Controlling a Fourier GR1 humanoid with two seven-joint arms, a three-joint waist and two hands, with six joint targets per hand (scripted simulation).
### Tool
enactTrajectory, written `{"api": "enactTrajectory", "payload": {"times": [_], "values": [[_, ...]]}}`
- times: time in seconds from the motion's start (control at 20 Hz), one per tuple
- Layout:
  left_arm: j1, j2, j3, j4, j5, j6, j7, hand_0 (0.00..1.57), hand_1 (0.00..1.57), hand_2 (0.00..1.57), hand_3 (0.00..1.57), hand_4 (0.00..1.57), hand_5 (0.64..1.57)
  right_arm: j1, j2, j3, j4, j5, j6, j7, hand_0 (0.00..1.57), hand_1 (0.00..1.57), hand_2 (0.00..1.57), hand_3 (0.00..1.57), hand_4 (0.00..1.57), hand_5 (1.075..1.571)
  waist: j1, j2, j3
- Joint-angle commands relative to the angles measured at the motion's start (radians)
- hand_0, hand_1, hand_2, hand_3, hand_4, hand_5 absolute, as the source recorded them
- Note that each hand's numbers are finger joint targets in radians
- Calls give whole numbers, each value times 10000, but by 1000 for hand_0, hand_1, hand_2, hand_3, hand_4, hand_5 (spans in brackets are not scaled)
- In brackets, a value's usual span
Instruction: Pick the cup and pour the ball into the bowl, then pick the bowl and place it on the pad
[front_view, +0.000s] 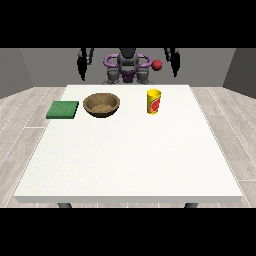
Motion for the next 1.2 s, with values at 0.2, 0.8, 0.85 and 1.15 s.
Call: {"api": "enactTrajectory", "payload": {"times": [0.2, 0.8, 0.85, 1.15], "values": [[-65, 571, 215, -880, 59, -67, 1004, 0, 0, 0, 0, 0, 1535, -221, -418, -160, -1025, -85, -9, 873, 0, 0, 0, 0, 616, 1559, 67, -2488, -254], [289, -1179, -2465, -3753, -83, 2455, 3565, 0, 0, 0, 0, 0, 1527, 155, -576, -1449, -2546, -1500, 62, 2354, 0, 0, 0, 0, 517, 1563, -69, -1440, -335], [-125, -1095, -2159, -3870, -72, 2221, 3525, 0, 0, 0, 0, 0, 1529, -200, -751, -1916, -1970, -1589, 201, 1687, 0, 0, 0, 0, 517, 1561, 125, -980, -334], [-1209, -1180, -1570, -2080, -315, 2102, 1195, 0, 0, 0, 0, 0, 1520, -996, -593, -1601, -1609, -1354, 303, 1109, 0, 0, 0, 0, 307, 1566, -252, 617, -336]]}}
